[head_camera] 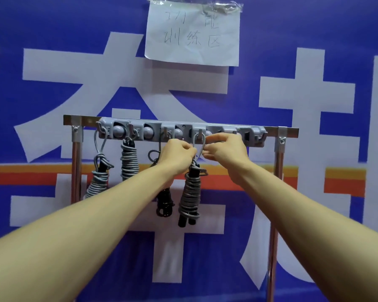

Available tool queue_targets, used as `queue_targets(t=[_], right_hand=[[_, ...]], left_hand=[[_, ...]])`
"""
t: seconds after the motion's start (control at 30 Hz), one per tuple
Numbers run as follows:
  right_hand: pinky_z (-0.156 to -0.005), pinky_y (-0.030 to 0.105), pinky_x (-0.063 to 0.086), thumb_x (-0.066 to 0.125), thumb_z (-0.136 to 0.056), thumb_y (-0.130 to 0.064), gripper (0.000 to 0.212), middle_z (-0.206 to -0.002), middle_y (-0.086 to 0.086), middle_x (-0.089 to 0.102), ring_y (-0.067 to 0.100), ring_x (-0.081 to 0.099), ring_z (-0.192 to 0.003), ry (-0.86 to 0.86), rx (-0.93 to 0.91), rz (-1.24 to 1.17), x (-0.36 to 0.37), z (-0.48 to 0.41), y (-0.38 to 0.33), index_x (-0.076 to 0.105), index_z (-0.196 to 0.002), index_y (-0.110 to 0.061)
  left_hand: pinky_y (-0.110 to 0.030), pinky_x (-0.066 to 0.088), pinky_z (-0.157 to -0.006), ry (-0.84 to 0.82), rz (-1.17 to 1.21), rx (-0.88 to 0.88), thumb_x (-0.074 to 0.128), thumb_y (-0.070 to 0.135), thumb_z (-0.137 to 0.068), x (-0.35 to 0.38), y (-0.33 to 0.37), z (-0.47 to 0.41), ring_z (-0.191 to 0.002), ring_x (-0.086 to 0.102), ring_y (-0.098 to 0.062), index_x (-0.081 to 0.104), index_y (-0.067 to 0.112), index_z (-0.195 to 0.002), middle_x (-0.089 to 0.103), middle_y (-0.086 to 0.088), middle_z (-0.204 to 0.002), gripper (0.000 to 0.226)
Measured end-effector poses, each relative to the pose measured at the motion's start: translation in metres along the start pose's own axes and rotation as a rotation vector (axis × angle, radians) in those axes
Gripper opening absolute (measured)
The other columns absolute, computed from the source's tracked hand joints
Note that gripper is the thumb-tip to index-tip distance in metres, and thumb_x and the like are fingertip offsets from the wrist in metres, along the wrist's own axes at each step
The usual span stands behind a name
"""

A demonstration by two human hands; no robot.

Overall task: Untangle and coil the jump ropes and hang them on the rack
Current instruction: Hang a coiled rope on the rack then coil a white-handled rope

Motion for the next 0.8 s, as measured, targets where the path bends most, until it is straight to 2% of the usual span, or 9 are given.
queue_targets(t=[0.1,0.17,0.2,0.27,0.33,0.47,0.57,0.63,0.8], right_hand=[[-0.079,0.039,0.059,0.062,-0.081,0.001,0.020,-0.076,0.008,0.070,0.018,0.067,-0.067,-0.027,0.029,0.030,-0.006,0.016,-0.004,0.067,-0.074,-0.018],[-0.079,0.042,0.059,0.059,-0.081,0.003,0.021,-0.077,0.012,0.070,0.021,0.065,-0.066,-0.068,0.073,0.042,-0.008,0.030,-0.005,0.067,-0.072,-0.015],[-0.079,0.042,0.059,0.058,-0.081,0.004,0.020,-0.079,0.014,0.070,0.021,0.065,-0.066,-0.102,0.099,0.065,-0.009,0.043,-0.008,0.067,-0.074,-0.013],[-0.075,0.036,0.060,0.057,-0.084,0.004,0.016,-0.081,0.017,0.069,0.020,0.063,-0.068,-0.167,0.108,0.117,-0.009,0.057,-0.009,0.069,-0.083,-0.006],[-0.065,0.030,0.057,0.056,-0.086,0.004,0.015,-0.080,0.017,0.066,0.020,0.059,-0.067,-0.216,0.129,0.153,-0.016,0.086,-0.012,0.069,-0.092,0.000],[-0.062,0.027,0.057,0.058,-0.087,-0.001,0.014,-0.082,0.012,0.066,0.019,0.061,-0.067,-0.330,0.182,0.328,-0.024,0.153,0.012,0.070,-0.092,-0.007],[-0.069,0.032,0.060,0.058,-0.088,-0.007,0.016,-0.091,0.014,0.071,0.026,0.069,-0.076,-0.435,0.214,0.477,-0.024,0.204,0.044,0.071,-0.095,-0.010],[-0.065,0.029,0.059,0.058,-0.088,-0.009,0.016,-0.094,0.015,0.072,0.023,0.068,-0.077,-0.514,0.265,0.527,-0.023,0.249,0.070,0.072,-0.097,-0.009],[-0.063,0.030,0.059,0.059,-0.088,-0.010,0.012,-0.096,0.018,0.071,0.026,0.069,-0.080,-0.636,0.446,0.549,-0.023,0.348,0.140,0.070,-0.093,-0.011]], left_hand=[[-0.047,0.054,-0.090,-0.062,-0.033,0.000,0.055,0.014,-0.089,-0.004,0.000,0.014,-0.083,0.059,-0.020,0.065,0.024,-0.088,0.061,-0.002,-0.096,0.014],[-0.047,0.052,-0.094,-0.056,-0.051,-0.014,0.054,0.015,-0.091,-0.013,0.000,0.021,-0.100,0.062,-0.022,0.064,0.018,-0.120,0.063,-0.001,-0.118,0.031],[-0.046,0.052,-0.095,-0.064,-0.043,-0.026,0.053,0.014,-0.091,-0.019,0.001,0.030,-0.103,0.062,-0.022,0.061,0.015,-0.126,0.063,-0.002,-0.121,0.036],[-0.045,0.054,-0.091,-0.077,-0.026,-0.030,0.052,0.012,-0.092,-0.022,0.001,0.038,-0.092,0.063,-0.021,0.063,0.013,-0.122,0.066,-0.002,-0.108,0.032],[-0.041,0.058,-0.080,-0.111,-0.019,-0.038,0.052,0.011,-0.094,-0.026,0.006,0.063,-0.083,0.062,-0.021,0.067,0.012,-0.111,0.066,-0.005,-0.098,0.023],[-0.028,0.052,-0.062,-0.198,0.013,-0.098,0.051,0.007,-0.094,-0.017,-0.007,0.134,-0.077,0.063,-0.016,0.068,0.012,-0.099,0.065,-0.006,-0.089,0.019],[-0.023,0.051,-0.059,-0.290,0.027,-0.177,0.051,0.007,-0.094,-0.004,-0.033,0.193,-0.073,0.065,-0.014,0.067,0.017,-0.093,0.066,-0.003,-0.089,0.019],[-0.021,0.050,-0.057,-0.357,0.007,-0.252,0.053,0.008,-0.093,0.004,-0.057,0.239,-0.071,0.064,-0.012,0.066,0.019,-0.092,0.066,-0.001,-0.088,0.017],[-0.026,0.053,-0.067,-0.506,-0.101,-0.337,0.054,0.009,-0.091,0.025,-0.118,0.336,-0.082,0.068,-0.015,0.066,0.021,-0.094,0.066,0.001,-0.093,0.018]])
Point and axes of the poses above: each hand's wrist, its own z-axis away from the middle knuckle, its own x-axis out of the palm, y = z × x, the point moved 10 cm from there along -z, towards the middle knuckle
